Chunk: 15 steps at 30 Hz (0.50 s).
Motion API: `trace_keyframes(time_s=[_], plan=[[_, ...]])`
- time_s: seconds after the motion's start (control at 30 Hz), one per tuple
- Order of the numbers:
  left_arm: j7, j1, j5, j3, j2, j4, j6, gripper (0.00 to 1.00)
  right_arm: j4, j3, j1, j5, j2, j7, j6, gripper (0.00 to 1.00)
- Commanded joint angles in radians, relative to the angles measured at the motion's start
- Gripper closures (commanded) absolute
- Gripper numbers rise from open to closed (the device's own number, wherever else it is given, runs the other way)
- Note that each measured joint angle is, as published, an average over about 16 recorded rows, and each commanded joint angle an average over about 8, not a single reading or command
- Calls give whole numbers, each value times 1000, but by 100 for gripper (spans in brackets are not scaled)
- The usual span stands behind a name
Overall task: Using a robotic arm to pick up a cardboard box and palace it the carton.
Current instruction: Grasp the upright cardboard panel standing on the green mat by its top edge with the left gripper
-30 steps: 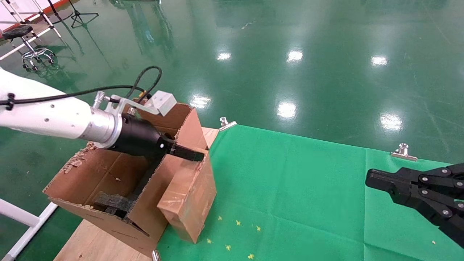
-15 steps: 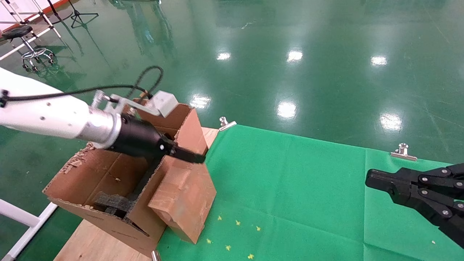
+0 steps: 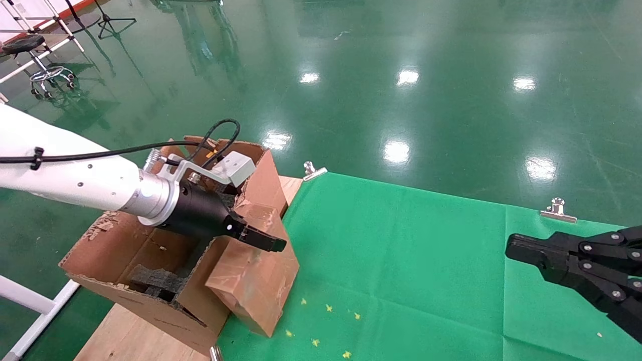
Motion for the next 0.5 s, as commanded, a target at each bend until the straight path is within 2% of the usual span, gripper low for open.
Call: trace_keyframes(time_s=[0.03,0.1,0.17,0.5], plan=[[2,2,-1,1,0,0,0,60,0,0,0,0,0,0,0,0],[2,2,-1,1,0,0,0,84,0,0,0,0,0,0,0,0],[1,1,-1,1,0,0,0,99,0,0,0,0,0,0,0,0],[-2,-1,0,0,-1,0,-1,100,0,0,0,0,0,0,0,0]])
